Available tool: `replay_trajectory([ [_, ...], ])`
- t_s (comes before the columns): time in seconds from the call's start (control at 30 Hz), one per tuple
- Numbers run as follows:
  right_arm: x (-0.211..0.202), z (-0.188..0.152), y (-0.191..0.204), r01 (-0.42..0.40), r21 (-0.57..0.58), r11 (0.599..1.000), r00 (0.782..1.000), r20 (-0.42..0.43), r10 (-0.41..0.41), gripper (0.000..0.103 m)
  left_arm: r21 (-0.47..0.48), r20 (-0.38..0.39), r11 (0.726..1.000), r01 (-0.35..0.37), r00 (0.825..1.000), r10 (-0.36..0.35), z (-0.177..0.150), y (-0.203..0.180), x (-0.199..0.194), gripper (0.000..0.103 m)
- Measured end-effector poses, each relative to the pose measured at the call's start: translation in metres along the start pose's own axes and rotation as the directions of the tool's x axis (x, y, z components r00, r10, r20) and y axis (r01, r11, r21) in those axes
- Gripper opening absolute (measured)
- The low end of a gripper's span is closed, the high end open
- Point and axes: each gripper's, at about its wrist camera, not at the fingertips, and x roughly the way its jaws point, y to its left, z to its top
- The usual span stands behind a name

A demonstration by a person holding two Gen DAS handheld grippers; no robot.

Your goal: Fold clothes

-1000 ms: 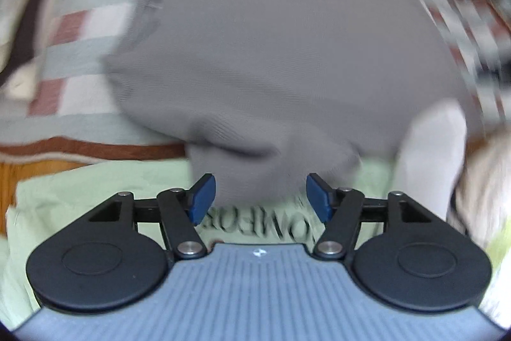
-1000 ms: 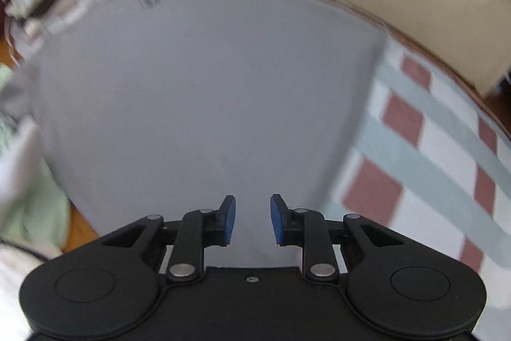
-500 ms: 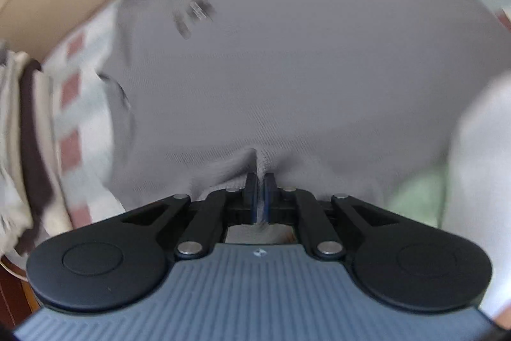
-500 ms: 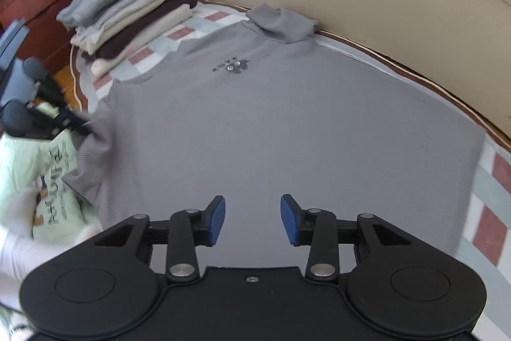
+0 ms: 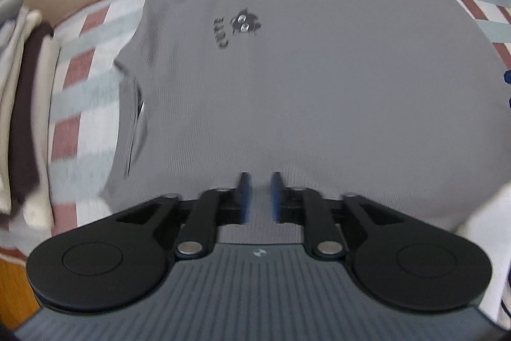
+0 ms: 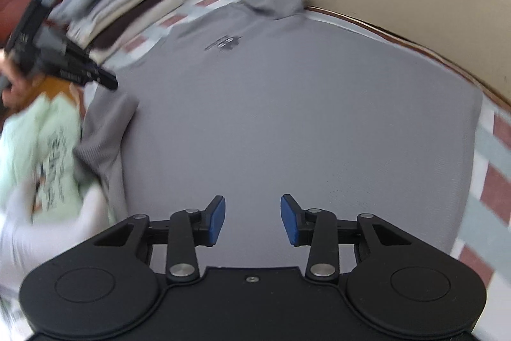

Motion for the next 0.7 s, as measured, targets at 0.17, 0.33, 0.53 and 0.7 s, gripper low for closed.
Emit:
replay_trajectory([
  [0.17,-0.002,0.0,0.026,-0.039,-0.268,0.963,0.996,-0.082,0.017,0.044,-0.125,0.049,0.99,0.063,0.997,-0.057,-0.037,0.032,-0.008,0.058],
  [0.33,0.021,0.01,0.034,-0.014,-0.269,0.963,0.997,-0.081,-0.008,0.044,-0.39,0.028,0.89,0.236,0.969,-0.245,-0.062,0.062,0.018,0.062],
  [0.53,0.033,0.014,0.0,-0.084,-0.011,0.996,0.996,0.022,0.084,0.044,-0.437,-0.017,0.874,0.212,0.97,-0.244,-0.056,0.057,0.045,0.061],
  [0.7,0.024,0.002,-0.034,-0.142,0.204,0.969,0.987,0.107,0.122,0.044,-0.24,-0.099,0.966,0.093,0.988,-0.119,-0.044,0.022,0.048,0.064],
])
